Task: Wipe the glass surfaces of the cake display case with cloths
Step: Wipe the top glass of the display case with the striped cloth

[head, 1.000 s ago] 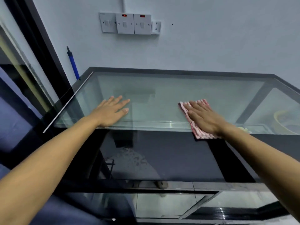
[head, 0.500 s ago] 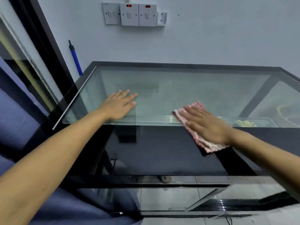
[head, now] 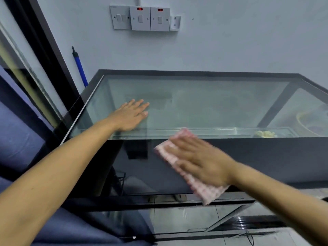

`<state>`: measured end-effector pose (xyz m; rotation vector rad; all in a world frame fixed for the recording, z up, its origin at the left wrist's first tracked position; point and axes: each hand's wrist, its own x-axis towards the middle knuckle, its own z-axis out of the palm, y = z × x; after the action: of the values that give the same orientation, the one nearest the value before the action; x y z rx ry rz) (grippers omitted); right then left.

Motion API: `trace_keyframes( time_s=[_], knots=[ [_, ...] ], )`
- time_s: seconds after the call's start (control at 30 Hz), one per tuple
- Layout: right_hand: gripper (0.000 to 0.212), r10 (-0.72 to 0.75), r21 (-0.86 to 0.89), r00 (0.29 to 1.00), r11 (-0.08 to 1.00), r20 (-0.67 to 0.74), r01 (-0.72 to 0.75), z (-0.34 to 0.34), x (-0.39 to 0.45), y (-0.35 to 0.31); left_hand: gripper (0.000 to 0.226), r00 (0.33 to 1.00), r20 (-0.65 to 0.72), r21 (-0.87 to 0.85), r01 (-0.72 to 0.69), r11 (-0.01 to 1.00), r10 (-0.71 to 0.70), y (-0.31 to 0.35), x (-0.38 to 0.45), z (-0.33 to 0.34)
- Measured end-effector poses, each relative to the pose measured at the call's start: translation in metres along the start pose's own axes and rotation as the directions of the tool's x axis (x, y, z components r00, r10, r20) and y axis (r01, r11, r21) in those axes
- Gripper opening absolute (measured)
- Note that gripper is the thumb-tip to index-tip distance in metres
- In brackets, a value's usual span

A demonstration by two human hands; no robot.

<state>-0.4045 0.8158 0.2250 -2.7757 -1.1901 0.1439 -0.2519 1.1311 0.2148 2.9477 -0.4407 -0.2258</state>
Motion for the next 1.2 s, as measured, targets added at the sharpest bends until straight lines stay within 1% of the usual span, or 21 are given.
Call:
trace_keyframes(
  time_s=[0.07, 0.13, 0.2, 0.23, 0.27, 0.33, 0.43, 0.5, 0.57, 0.63, 0.67, 0.73, 0.8, 0.83, 0.9, 0.97, 1.0, 1.07, 1.1, 1.13, 1.2],
  knots=[
    [0.063, 0.207, -0.040, 0.978, 0.978, -0.006, -0.207, -0.009, -0.005, 0.062, 0.062, 1.000, -0.013, 0.007, -0.001, 1.000, 0.001, 0.002, -0.001, 0.002],
    [0.062, 0.446, -0.022, 0.895, 0.894, -0.024, -0.447, -0.015, 0.013, 0.105, 0.062, 0.999, -0.030, 0.005, 0.011, 1.000, -0.010, 0.003, -0.001, 0.003],
    [0.068, 0.577, 0.026, 0.813, 0.816, -0.075, -0.577, -0.017, 0.052, 0.112, 0.061, 0.999, -0.039, 0.005, 0.020, 1.000, -0.019, 0.003, -0.001, 0.004],
    [0.073, 0.597, 0.050, 0.798, 0.802, -0.082, -0.595, -0.016, 0.076, 0.104, 0.061, 0.999, -0.038, 0.006, 0.018, 1.000, -0.017, 0.002, 0.001, 0.004],
    [0.080, 0.580, 0.057, 0.809, 0.815, -0.096, -0.577, -0.016, 0.098, 0.088, 0.060, 0.999, -0.033, -0.001, 0.014, 1.000, -0.014, 0.001, 0.002, 0.004],
    [0.086, 0.461, 0.058, 0.880, 0.887, -0.114, -0.457, -0.011, 0.127, 0.036, 0.057, 1.000, -0.022, -0.033, 0.003, 0.999, -0.004, -0.003, 0.004, 0.003],
    [0.065, 0.180, 0.037, 0.980, 0.984, -0.083, -0.177, 0.008, 0.097, -0.042, 0.055, 0.999, -0.031, -0.036, -0.024, 0.999, 0.023, -0.009, 0.010, 0.005],
    [0.060, 0.038, 0.050, 0.998, 0.998, -0.057, -0.035, 0.010, 0.050, -0.059, 0.054, 0.998, -0.049, -0.027, -0.025, 0.999, 0.024, -0.012, 0.012, 0.005],
    [0.063, 0.097, 0.010, 0.995, 0.995, -0.019, -0.097, 0.004, 0.015, -0.023, 0.055, 0.998, -0.055, -0.019, -0.021, 1.000, 0.020, -0.010, 0.011, 0.004],
    [0.080, 0.289, -0.031, 0.957, 0.957, -0.013, -0.289, -0.005, -0.001, 0.037, 0.055, 0.998, -0.055, -0.020, -0.008, 1.000, 0.007, -0.006, 0.007, 0.001],
    [0.085, 0.395, -0.026, 0.918, 0.918, -0.030, -0.396, -0.008, 0.000, 0.066, 0.055, 0.998, -0.057, -0.016, 0.004, 1.000, -0.005, -0.004, 0.006, 0.000],
    [0.076, 0.573, -0.017, 0.818, 0.819, -0.054, -0.574, -0.012, 0.019, 0.109, 0.055, 0.998, -0.052, -0.012, 0.026, 1.000, -0.027, -0.003, 0.008, -0.002],
    [0.067, 0.650, 0.000, 0.754, 0.757, -0.099, -0.653, -0.011, 0.058, 0.121, 0.054, 0.998, -0.043, -0.008, 0.045, 0.999, -0.045, -0.003, 0.017, -0.002],
    [0.068, 0.640, 0.003, 0.760, 0.765, -0.108, -0.644, -0.010, 0.083, 0.112, 0.054, 0.998, -0.038, -0.004, 0.053, 0.999, -0.053, -0.003, 0.021, -0.002],
    [0.076, 0.531, 0.014, 0.840, 0.846, -0.108, -0.533, -0.008, 0.123, 0.066, 0.053, 0.998, -0.024, -0.005, 0.057, 0.998, -0.057, -0.005, 0.030, -0.004],
    [0.070, 0.308, -0.004, 0.948, 0.951, -0.086, -0.309, 0.002, 0.125, 0.006, 0.054, 0.998, -0.018, 0.005, 0.054, 0.999, -0.053, -0.008, 0.039, -0.008],
    [0.064, 0.177, -0.011, 0.981, 0.984, -0.080, -0.178, 0.006, 0.110, -0.018, 0.054, 0.999, -0.014, 0.006, 0.051, 0.999, -0.051, -0.010, 0.043, -0.010],
    [0.060, -0.014, 0.023, 0.998, 1.000, -0.055, 0.015, 0.006, 0.070, -0.027, 0.055, 0.999, -0.015, 0.002, 0.044, 0.999, -0.044, -0.013, 0.045, -0.012],
    [0.059, -0.038, 0.029, 0.998, 0.999, -0.041, 0.039, 0.002, 0.053, -0.011, 0.055, 0.999, -0.018, -0.005, 0.041, 0.999, -0.041, -0.014, 0.045, -0.011],
    [0.061, -0.005, 0.014, 0.999, 1.000, -0.035, 0.006, -0.002, 0.042, 0.015, 0.055, 0.999, -0.024, -0.010, 0.040, 0.999, -0.040, -0.014, 0.045, -0.010],
    [0.080, 0.181, -0.026, 0.982, 0.983, -0.051, -0.183, -0.013, 0.037, 0.082, 0.055, 0.998, -0.042, -0.003, 0.041, 0.999, -0.041, -0.014, 0.046, -0.008]
  ],
)
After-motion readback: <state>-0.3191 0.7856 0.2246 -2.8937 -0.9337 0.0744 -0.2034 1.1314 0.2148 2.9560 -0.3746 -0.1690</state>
